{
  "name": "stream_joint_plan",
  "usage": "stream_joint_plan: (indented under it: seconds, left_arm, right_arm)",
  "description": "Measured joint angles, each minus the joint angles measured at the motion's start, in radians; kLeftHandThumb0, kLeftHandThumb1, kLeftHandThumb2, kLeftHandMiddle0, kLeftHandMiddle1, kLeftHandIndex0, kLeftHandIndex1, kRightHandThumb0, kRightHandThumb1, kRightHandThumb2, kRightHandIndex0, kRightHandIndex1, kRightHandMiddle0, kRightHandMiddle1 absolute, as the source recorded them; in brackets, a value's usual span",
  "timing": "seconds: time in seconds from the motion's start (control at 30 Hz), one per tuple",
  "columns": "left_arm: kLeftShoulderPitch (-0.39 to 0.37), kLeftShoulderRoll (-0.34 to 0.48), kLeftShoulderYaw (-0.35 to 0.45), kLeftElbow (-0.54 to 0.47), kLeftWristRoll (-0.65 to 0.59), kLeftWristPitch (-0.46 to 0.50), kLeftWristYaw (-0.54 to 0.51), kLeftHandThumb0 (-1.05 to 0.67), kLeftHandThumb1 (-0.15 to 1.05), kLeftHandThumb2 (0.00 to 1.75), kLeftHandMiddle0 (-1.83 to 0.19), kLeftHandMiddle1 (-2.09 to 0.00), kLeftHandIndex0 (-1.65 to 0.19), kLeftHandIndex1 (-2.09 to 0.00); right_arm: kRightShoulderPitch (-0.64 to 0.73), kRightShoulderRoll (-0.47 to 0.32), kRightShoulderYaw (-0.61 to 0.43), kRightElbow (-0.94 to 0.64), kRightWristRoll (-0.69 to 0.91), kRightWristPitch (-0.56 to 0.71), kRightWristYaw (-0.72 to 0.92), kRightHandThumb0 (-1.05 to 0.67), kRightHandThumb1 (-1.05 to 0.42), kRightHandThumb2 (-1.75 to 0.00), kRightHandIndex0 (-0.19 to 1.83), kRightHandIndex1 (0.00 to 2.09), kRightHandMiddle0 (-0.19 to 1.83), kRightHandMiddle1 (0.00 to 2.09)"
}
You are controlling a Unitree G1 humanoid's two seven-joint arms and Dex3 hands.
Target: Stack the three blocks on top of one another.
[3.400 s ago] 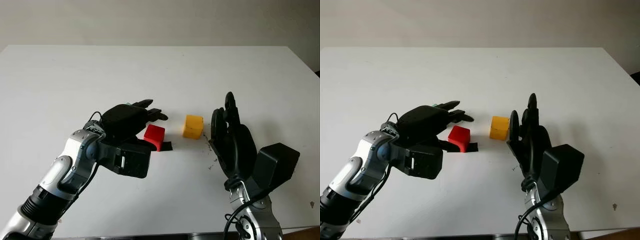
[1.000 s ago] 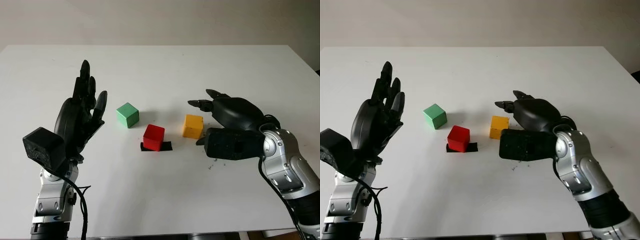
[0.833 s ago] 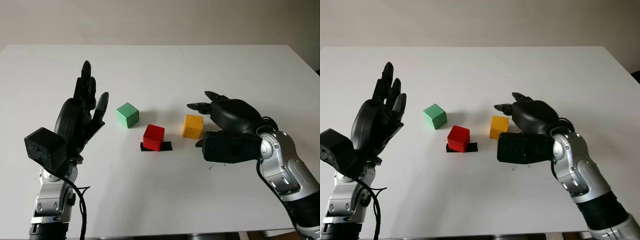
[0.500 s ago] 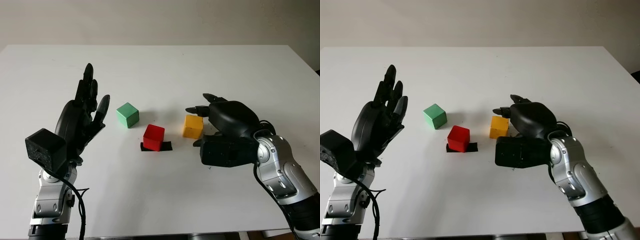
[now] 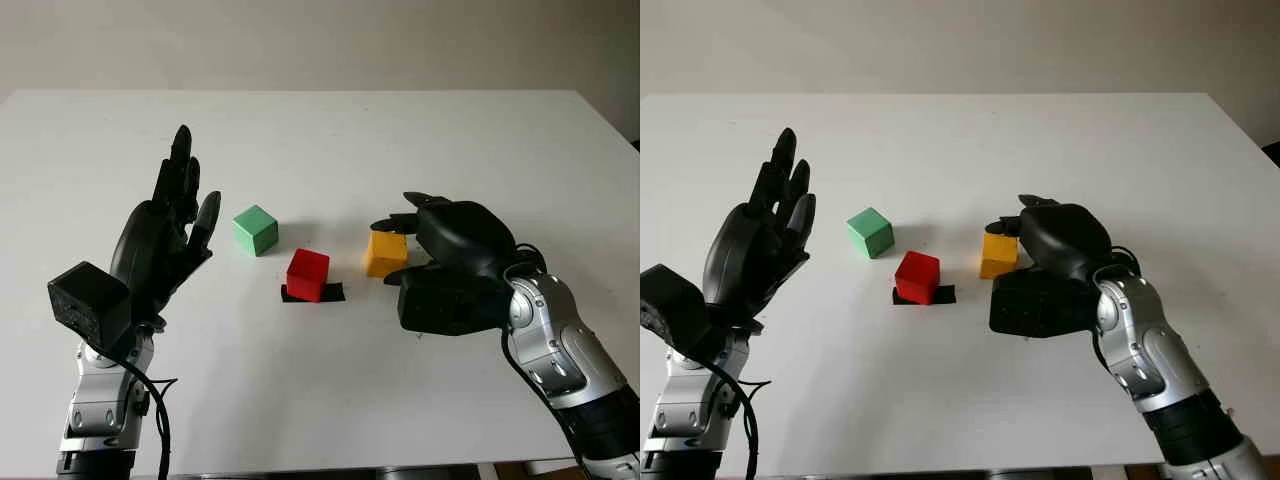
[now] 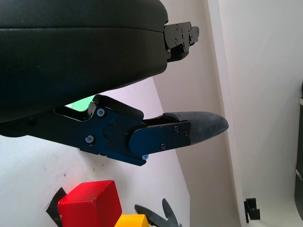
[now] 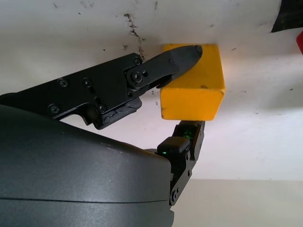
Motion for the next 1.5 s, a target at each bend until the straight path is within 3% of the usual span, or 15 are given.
stream_joint_plan:
  seconds: [0.4, 0.63, 0.7, 1.03, 1.23, 1.5]
  left_arm:
    - [0.007, 0.000, 0.000, 0.002, 0.006, 0.002, 0.007, -0.76, 1.05, 0.52, 0.19, -0.05, 0.17, -0.05]
    - [0.007, 0.000, -0.002, 0.002, 0.018, 0.003, 0.013, -0.76, 1.05, 0.52, 0.18, -0.05, 0.17, -0.05]
    - [0.008, 0.000, -0.003, 0.002, 0.028, 0.002, 0.016, -0.76, 1.05, 0.52, 0.18, -0.06, 0.17, -0.05]
    - [0.010, 0.000, -0.010, 0.002, 0.037, 0.001, 0.017, -0.75, 1.05, 0.54, 0.19, -0.05, 0.18, -0.05]
    - [0.016, 0.000, -0.024, 0.001, 0.046, 0.002, 0.020, -0.77, 1.05, 0.54, 0.19, -0.04, 0.19, -0.04]
    - [0.029, 0.000, -0.031, 0.000, 0.047, 0.000, 0.029, -0.76, 1.05, 0.56, 0.19, -0.02, 0.19, -0.03]
  right_arm:
    - [0.000, 0.000, -0.001, 0.024, -0.018, -0.038, -0.037, -0.44, -0.95, -0.05, 0.39, 0.08, 0.54, 1.14]
    - [0.000, -0.002, -0.026, 0.035, 0.042, -0.076, -0.017, -0.40, -0.95, -0.05, 0.38, 0.06, 0.47, 1.24]
    - [-0.002, -0.001, -0.044, 0.036, 0.092, -0.075, 0.021, -0.38, -0.95, -0.05, 0.35, 0.05, 0.40, 1.38]
    - [-0.118, -0.004, -0.114, 0.005, 0.248, -0.003, 0.203, -0.40, -0.96, -0.06, 0.34, 0.05, 0.35, 1.50]
    - [-0.215, 0.000, -0.136, -0.023, 0.324, 0.103, 0.302, -0.40, -0.95, -0.05, 0.36, 0.05, 0.41, 1.35]
    - [-0.289, 0.028, -0.126, -0.032, 0.382, 0.189, 0.365, -0.45, -0.95, -0.05, 0.36, 0.06, 0.42, 1.38]
